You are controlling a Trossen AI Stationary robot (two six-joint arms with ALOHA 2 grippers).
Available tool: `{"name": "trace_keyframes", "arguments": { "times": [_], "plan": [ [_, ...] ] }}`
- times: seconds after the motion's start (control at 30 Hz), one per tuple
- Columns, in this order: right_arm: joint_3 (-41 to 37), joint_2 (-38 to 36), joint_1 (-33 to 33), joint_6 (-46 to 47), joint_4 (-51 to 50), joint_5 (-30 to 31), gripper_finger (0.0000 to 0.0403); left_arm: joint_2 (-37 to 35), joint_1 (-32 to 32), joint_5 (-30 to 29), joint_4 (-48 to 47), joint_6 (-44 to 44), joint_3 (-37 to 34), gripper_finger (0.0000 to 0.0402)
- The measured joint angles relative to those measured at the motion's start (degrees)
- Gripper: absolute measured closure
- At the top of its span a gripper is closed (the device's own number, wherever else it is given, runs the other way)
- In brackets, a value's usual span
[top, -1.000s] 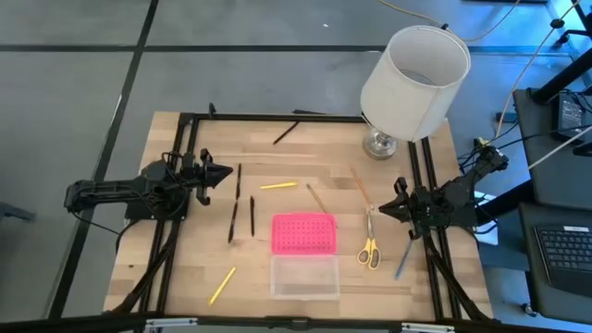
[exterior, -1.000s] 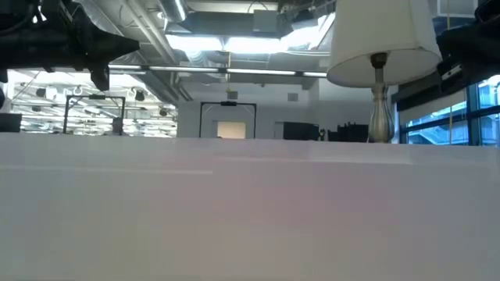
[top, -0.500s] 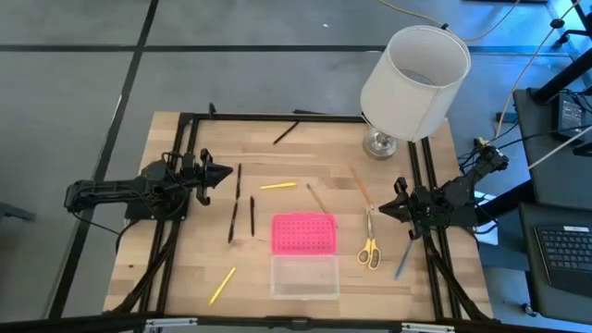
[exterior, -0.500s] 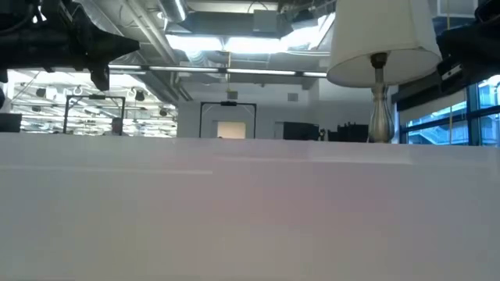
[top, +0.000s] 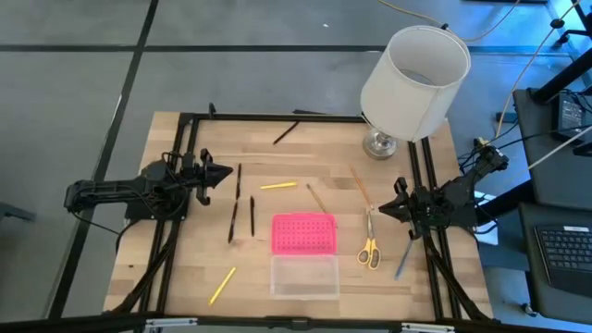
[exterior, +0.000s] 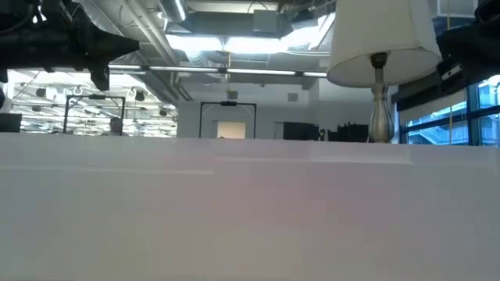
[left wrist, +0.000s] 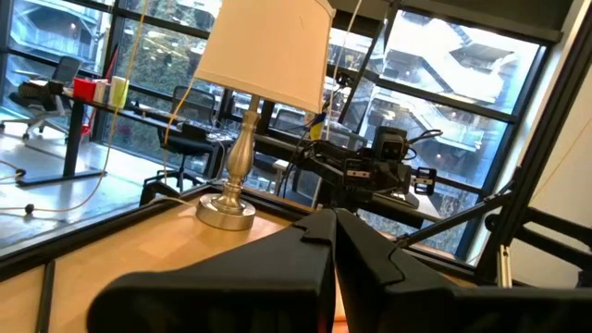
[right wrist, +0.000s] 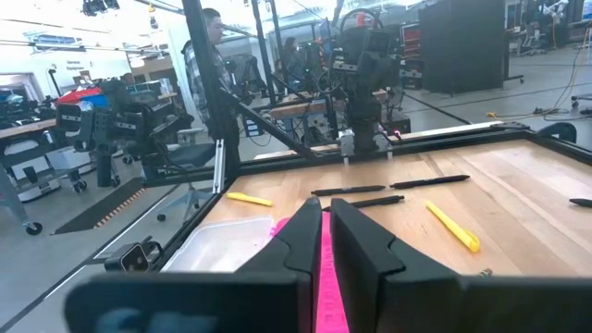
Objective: Pick & place school supplies into a supply box
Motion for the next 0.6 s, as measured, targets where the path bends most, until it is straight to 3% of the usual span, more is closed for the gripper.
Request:
{"name": "trace_keyframes", "arguments": {
  "times": [0.23, 0.6],
  "plan": [
    [0.0, 0.0, 0.0, -0.1, 0.0, 3.3, 0.0369, 0.0, 0.0, 0.0, 0.0, 0.0, 0.0, 0.0398],
    [0.0, 0.0, 0.0, 0.2, 0.0, 3.5, 0.0369, 0.0, 0.0, 0.0, 0.0, 0.0, 0.0, 0.0398]
  ]
}}
